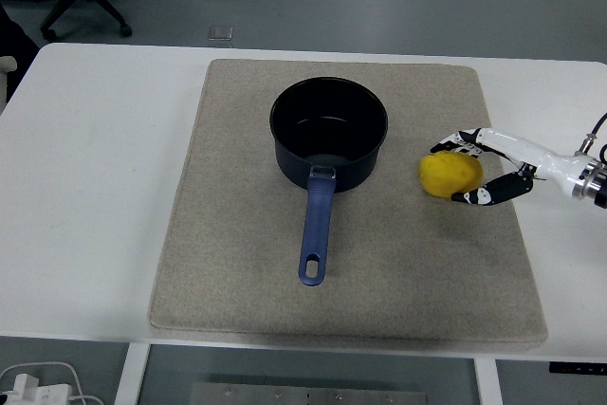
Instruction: Put the potato in the blue pot
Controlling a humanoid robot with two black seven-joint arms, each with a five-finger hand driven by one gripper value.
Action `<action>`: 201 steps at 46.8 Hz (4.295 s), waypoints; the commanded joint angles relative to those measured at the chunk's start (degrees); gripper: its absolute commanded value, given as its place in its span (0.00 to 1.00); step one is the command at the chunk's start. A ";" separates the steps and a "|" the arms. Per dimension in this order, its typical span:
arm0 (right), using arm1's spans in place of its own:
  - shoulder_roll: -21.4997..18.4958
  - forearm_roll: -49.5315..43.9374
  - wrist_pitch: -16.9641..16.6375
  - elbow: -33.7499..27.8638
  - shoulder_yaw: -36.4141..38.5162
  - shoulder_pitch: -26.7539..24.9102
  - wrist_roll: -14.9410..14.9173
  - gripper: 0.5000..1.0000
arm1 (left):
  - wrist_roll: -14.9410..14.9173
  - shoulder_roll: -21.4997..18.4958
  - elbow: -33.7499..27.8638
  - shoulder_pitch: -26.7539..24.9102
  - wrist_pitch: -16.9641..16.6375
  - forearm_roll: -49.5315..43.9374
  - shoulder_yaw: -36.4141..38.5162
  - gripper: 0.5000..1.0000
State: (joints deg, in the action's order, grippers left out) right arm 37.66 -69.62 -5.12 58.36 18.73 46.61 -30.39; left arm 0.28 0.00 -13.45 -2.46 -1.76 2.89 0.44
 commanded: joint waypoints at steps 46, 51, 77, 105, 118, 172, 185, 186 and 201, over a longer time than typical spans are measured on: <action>-11.56 7.57 -4.11 0.09 -1.06 18.08 7.79 0.00 | 0.07 0.00 -0.44 0.00 0.18 0.01 0.09 0.99; -13.31 7.57 -4.11 0.00 -1.24 18.78 8.85 0.00 | 0.07 0.00 -0.44 0.00 0.18 0.01 0.09 0.99; -27.11 7.39 -4.11 -11.86 -4.23 20.72 9.12 0.00 | 0.07 0.00 -0.26 0.00 0.18 -0.08 0.00 0.99; -29.14 7.22 -3.50 -15.73 -6.60 19.40 8.59 0.00 | 0.07 0.00 0.09 0.18 0.18 -0.08 0.00 0.99; -28.61 6.86 -3.41 -15.82 -9.67 19.84 8.41 0.00 | 0.07 0.00 0.18 0.26 0.09 -0.08 0.00 0.99; -28.26 7.30 -2.00 -17.14 -9.68 20.01 7.97 0.28 | 0.07 0.00 0.18 0.26 0.09 -0.08 0.00 0.99; -28.43 7.48 -1.21 -17.31 -9.59 19.66 7.97 0.70 | 0.07 0.00 0.09 0.26 0.18 -0.08 0.09 0.99; -28.52 7.48 -1.21 -17.31 -9.59 19.66 7.97 0.70 | 0.07 0.00 0.09 0.18 0.18 -0.08 0.00 0.99; -28.61 7.39 -1.39 -17.31 -10.03 20.19 8.32 0.71 | 0.07 0.00 0.09 0.26 0.18 -0.08 0.00 0.99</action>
State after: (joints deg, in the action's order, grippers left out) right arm 9.11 -62.13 -6.33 41.04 9.18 66.51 -22.25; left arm 0.35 0.00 -13.36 -2.20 -1.59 2.81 0.44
